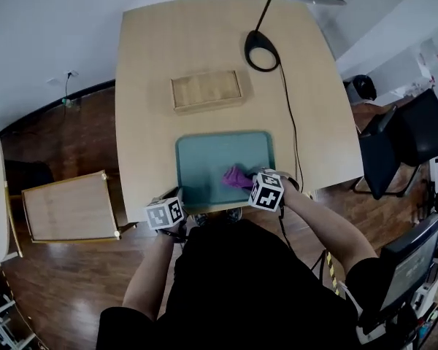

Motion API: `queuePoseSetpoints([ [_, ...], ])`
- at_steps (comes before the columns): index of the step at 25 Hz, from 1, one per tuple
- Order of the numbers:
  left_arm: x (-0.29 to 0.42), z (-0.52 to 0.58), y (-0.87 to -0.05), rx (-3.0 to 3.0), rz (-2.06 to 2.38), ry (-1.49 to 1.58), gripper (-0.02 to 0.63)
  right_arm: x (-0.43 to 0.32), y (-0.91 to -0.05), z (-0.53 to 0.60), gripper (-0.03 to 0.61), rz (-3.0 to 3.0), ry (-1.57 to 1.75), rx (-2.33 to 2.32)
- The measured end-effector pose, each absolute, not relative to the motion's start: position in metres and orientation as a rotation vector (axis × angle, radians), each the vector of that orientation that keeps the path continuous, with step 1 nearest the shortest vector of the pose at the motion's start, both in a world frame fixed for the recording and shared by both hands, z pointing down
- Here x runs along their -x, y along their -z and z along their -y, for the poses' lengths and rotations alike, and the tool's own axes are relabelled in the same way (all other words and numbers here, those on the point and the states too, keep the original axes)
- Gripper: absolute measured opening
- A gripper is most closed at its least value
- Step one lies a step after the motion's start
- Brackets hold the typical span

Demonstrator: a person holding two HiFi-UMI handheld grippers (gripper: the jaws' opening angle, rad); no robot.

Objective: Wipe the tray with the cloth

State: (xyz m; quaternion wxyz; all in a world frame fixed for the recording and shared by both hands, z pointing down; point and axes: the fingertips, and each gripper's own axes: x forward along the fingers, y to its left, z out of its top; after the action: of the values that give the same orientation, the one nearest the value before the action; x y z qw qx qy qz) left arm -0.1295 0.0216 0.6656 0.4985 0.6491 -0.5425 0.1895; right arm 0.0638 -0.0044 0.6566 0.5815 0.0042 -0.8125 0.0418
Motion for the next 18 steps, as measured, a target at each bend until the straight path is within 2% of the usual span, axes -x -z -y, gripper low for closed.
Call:
queuePoseSetpoints([
  [8, 0.13, -0.021, -0.659, -1.602, 1.362, -0.485, 0.038, -0.069, -0.66, -0.038, 0.104, 1.799, -0.123, 0.174],
  [14, 0.141, -0.02, -0.665, -1.599, 1.325, -0.484, 0.038, -0.053, -0.657, -0.025, 0.106, 1.856, -0.143, 0.165],
  [18, 0.137, -0.021, -0.667, -1.575, 1.359, -0.452, 0.037, -0.06, -0.646, 0.029, 0.104, 1.894, -0.058, 0.085],
])
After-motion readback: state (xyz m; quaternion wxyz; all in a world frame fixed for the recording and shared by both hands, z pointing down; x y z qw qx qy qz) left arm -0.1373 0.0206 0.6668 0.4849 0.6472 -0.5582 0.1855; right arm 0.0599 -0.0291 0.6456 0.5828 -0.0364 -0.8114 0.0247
